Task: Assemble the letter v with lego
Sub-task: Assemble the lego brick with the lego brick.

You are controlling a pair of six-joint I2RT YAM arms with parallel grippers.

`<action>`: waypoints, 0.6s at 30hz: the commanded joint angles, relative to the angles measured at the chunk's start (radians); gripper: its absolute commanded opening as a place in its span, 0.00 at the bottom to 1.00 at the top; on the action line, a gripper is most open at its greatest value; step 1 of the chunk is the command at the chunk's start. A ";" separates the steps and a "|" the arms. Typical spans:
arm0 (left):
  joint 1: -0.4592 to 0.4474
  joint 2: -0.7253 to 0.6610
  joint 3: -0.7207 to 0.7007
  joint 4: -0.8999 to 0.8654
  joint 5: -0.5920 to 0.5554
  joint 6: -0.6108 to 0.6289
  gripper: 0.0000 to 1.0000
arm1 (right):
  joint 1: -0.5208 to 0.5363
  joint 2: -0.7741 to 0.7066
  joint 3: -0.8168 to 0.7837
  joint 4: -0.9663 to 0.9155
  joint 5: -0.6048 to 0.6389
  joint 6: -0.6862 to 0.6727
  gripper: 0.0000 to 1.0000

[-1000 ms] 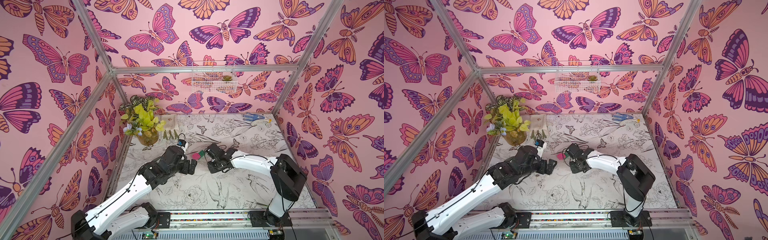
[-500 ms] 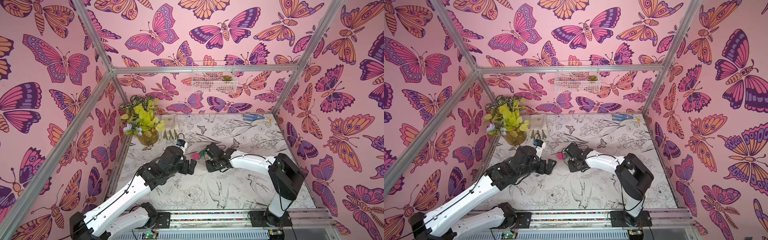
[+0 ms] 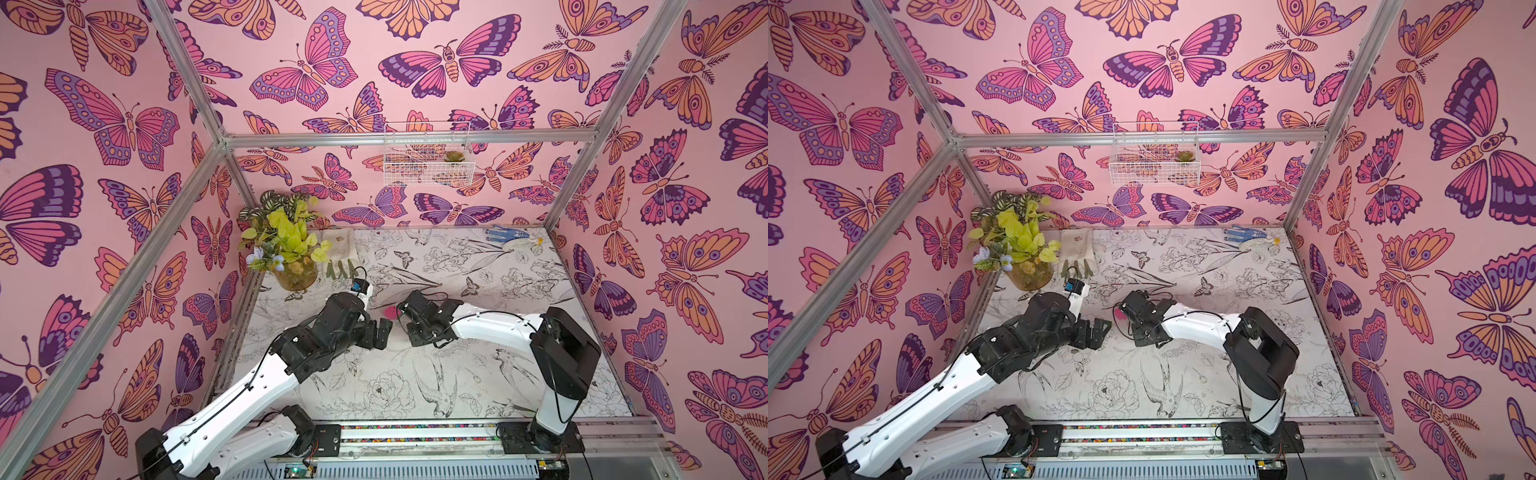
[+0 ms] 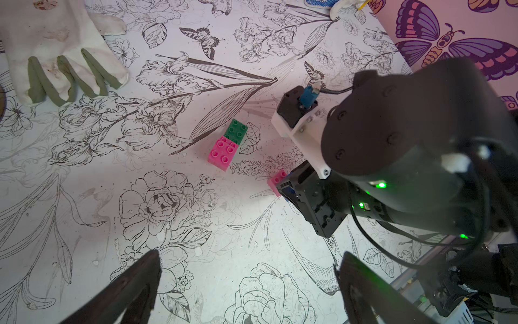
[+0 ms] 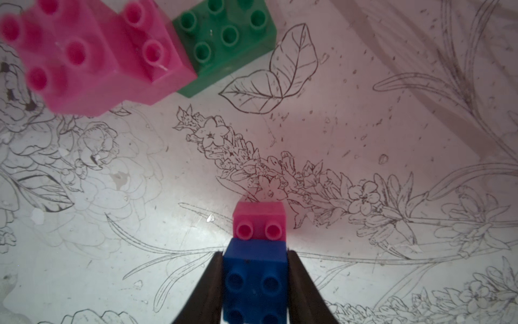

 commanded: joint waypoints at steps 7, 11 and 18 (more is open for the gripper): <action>0.005 -0.023 0.010 -0.026 -0.020 0.002 1.00 | 0.006 0.112 -0.062 -0.115 -0.128 0.098 0.20; 0.005 -0.021 0.011 -0.026 -0.017 0.003 1.00 | 0.006 0.125 -0.068 -0.098 -0.151 0.126 0.20; 0.005 -0.025 0.011 -0.026 -0.010 0.001 1.00 | 0.005 0.105 -0.122 -0.087 -0.127 0.206 0.20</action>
